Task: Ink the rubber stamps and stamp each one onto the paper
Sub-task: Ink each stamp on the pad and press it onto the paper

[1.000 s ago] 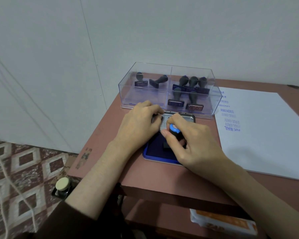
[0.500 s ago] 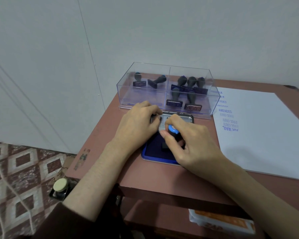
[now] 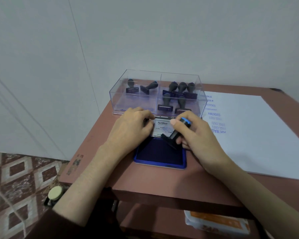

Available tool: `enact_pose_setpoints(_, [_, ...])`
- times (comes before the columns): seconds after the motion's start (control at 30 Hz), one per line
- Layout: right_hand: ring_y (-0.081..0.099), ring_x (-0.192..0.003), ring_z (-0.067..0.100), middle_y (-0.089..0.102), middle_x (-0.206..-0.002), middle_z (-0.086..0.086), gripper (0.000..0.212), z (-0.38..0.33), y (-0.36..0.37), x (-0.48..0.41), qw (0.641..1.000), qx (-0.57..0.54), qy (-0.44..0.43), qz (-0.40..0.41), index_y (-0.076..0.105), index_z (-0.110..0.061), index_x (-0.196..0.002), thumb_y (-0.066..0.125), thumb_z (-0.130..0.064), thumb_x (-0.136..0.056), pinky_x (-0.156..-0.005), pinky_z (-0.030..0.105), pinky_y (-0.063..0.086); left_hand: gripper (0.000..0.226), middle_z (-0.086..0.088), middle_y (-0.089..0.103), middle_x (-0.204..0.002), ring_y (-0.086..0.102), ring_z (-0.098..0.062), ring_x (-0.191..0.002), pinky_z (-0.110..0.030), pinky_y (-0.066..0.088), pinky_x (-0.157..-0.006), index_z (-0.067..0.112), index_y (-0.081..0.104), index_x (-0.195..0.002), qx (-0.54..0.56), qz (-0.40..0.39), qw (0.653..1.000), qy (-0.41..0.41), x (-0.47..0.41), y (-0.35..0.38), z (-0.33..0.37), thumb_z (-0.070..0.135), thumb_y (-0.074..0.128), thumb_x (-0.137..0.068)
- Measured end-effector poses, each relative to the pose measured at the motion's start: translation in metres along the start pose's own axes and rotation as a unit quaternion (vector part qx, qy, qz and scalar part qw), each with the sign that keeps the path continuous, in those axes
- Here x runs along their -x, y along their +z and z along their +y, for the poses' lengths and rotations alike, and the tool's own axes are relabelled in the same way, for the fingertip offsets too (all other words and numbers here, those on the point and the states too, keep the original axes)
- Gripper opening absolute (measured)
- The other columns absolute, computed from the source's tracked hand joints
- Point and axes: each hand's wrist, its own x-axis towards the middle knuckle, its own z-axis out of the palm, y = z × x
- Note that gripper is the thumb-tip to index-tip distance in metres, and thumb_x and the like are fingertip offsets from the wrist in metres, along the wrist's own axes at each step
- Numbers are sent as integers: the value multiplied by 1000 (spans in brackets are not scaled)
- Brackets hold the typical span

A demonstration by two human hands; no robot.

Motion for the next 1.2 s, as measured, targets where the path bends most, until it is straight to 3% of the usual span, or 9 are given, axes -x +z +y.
enact_pose_setpoints(0.1, [44,-41,4,49,-49,-6,21,0,-27,-2,994,-93,31,56,50,-16,-72,59,-19,-91,-40,14,32,22,-1,64,-100,46,-21,-93,-27,34,-78,18,68,-104,-12,17,999,28,0,1,11,25,52,-90])
enact_pose_setpoints(0.2, [47,-44,5,53,-54,-4,20,0,-60,-5,994,-3,-5,113,52,-12,-73,61,-20,-89,-45,12,35,21,4,63,-101,43,-15,-92,-22,34,-79,20,67,-102,32,9,997,73,-3,4,33,30,53,-90])
enact_pose_setpoints(0.3, [47,-51,12,52,-61,4,21,4,-88,-9,984,100,-34,145,53,-7,-77,62,-22,-88,-52,15,37,33,8,63,-108,46,-14,-100,-28,40,-89,23,66,-106,50,-37,989,132,-11,12,55,44,49,-87])
enact_pose_setpoints(0.37, [46,-56,22,53,-64,11,21,9,-99,-10,975,162,-47,146,53,-10,-77,62,-25,-89,-55,21,38,45,9,61,-114,45,-13,-109,-26,37,-94,24,64,-113,48,-73,981,171,-15,20,68,54,46,-84])
enact_pose_setpoints(0.5, [42,-51,11,56,-64,8,20,17,-108,-9,952,262,-69,140,54,-11,-79,61,-28,-89,-52,16,36,58,9,55,-127,40,-9,-120,-29,36,-100,23,56,-125,40,-133,971,193,-18,34,82,61,53,-81])
enact_pose_setpoints(0.6, [41,-51,14,55,-59,9,19,22,-108,-8,941,303,-90,123,52,-14,-80,60,-28,-89,-50,18,34,65,11,48,-136,31,-5,-128,-26,30,-106,26,51,-131,23,-156,968,193,-18,39,82,64,54,-79])
enact_pose_setpoints(0.73, [44,-57,22,55,-59,8,19,24,-107,-8,938,315,-116,90,51,-14,-80,59,-28,-90,-52,20,34,66,12,45,-139,25,-2,-132,-23,25,-107,27,50,-132,18,-158,968,195,-18,39,81,65,52,-78])
enact_pose_setpoints(1.03, [38,-51,15,44,-50,-3,20,29,-103,-9,935,323,-135,60,45,-21,-77,60,-25,-90,-49,15,31,66,15,42,-141,22,-1,-134,-18,20,-106,29,47,-134,12,-153,968,199,-16,40,81,67,49,-79])
enact_pose_setpoints(1.2, [38,-51,17,43,-49,-1,20,31,-103,-7,926,341,-152,49,44,-18,-79,59,-24,-90,-48,15,31,65,15,42,-141,22,-1,-134,-18,20,-106,29,48,-133,16,-157,968,195,-16,40,82,66,51,-79])
